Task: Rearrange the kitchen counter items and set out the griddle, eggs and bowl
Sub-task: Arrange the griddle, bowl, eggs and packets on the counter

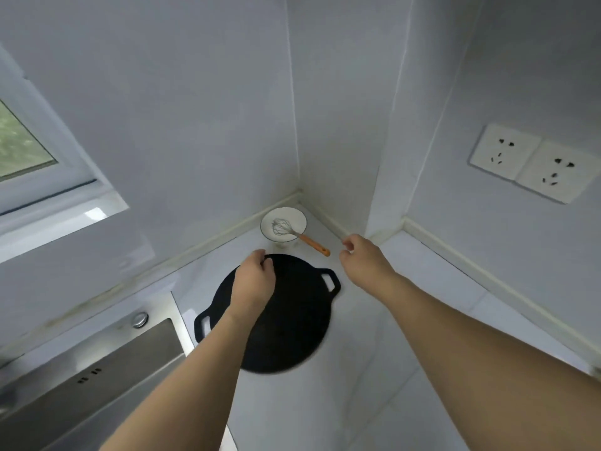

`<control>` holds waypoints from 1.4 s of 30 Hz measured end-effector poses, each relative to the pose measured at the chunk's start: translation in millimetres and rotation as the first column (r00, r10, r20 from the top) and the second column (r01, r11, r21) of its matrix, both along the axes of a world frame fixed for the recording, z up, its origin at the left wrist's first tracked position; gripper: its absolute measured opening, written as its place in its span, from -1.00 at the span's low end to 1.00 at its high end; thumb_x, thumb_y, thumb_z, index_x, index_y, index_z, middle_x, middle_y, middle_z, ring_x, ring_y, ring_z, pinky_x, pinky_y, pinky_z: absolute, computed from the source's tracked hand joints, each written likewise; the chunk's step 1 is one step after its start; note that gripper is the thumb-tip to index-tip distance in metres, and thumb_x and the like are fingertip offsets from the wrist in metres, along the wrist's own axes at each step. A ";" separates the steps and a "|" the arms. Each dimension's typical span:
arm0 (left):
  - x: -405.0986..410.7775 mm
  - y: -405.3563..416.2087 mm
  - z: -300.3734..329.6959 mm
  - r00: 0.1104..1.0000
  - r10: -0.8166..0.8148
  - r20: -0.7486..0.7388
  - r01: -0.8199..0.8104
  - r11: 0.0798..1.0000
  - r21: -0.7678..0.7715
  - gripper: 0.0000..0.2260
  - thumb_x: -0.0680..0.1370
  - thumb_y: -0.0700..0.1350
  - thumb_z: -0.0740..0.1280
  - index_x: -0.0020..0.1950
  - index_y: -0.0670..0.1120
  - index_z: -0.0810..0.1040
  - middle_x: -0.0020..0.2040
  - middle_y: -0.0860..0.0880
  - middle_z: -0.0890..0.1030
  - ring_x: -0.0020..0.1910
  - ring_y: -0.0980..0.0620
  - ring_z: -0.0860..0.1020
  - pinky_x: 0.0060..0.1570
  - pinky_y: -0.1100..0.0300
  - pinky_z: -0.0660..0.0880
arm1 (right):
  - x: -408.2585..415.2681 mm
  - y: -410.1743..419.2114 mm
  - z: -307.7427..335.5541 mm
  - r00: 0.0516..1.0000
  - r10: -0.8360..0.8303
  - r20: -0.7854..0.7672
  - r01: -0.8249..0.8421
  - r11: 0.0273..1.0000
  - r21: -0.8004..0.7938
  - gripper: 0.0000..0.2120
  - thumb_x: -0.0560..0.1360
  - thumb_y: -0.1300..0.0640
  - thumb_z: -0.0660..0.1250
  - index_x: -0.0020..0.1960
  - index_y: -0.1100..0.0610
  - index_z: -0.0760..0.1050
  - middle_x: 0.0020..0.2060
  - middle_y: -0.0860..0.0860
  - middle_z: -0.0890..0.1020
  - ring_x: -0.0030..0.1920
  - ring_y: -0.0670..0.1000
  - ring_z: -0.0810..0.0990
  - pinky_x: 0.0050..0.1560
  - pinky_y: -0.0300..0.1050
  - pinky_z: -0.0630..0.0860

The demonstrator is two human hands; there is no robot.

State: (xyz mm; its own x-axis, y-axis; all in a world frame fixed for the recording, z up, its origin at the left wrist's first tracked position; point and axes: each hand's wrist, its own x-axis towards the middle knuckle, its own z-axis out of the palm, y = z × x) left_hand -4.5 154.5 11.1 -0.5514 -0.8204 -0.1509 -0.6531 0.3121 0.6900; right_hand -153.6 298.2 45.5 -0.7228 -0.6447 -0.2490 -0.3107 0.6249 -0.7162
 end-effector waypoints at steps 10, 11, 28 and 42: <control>-62.0 -117.9 -62.8 0.941 0.323 -0.101 -0.245 0.856 0.455 -0.48 0.49 0.09 0.23 0.39 -0.11 0.44 0.23 -0.11 0.58 0.17 -0.11 0.57 0.23 -0.07 0.50 | -50.7 -129.3 -22.9 0.989 -0.057 0.139 0.052 0.998 0.043 -0.54 0.60 0.20 0.13 0.49 0.18 0.22 0.35 0.13 0.43 0.11 0.08 0.53 -0.06 -0.22 0.42; -68.1 -124.1 -70.3 0.939 0.331 -0.093 -0.250 0.843 0.475 -0.51 0.48 0.09 0.22 0.33 -0.11 0.49 0.17 -0.10 0.60 0.14 -0.10 0.59 0.21 -0.08 0.52 | -57.0 -137.5 -26.2 0.987 -0.071 0.143 0.065 0.997 0.042 -0.53 0.59 0.21 0.13 0.49 0.19 0.22 0.33 0.15 0.44 0.08 0.08 0.54 -0.09 -0.24 0.42; -120.6 -167.2 -124.3 0.960 0.278 -0.028 -0.239 0.869 0.434 -0.76 0.54 -0.17 0.19 -0.35 -0.14 0.39 -0.35 -0.19 0.52 -0.25 -0.25 0.63 -0.15 -0.19 0.59 | -108.1 -221.1 -105.8 0.767 -0.334 0.547 0.192 0.934 0.301 -0.77 0.61 0.22 0.12 -0.19 0.20 0.43 -0.27 0.05 0.45 0.00 0.06 0.46 0.18 -0.06 0.42; -90.1 -23.6 -29.5 0.991 0.126 -0.055 -0.077 0.837 0.542 -0.86 0.50 -0.29 0.19 -0.22 -0.28 0.50 -0.20 -0.28 0.62 -0.21 -0.21 0.65 -0.11 -0.20 0.62 | -49.6 -45.0 -41.3 0.629 -0.430 0.647 0.455 0.879 0.143 -0.80 0.60 0.16 0.07 -0.11 0.15 0.43 -0.25 0.13 0.50 -0.24 0.09 0.47 -0.04 -0.05 0.41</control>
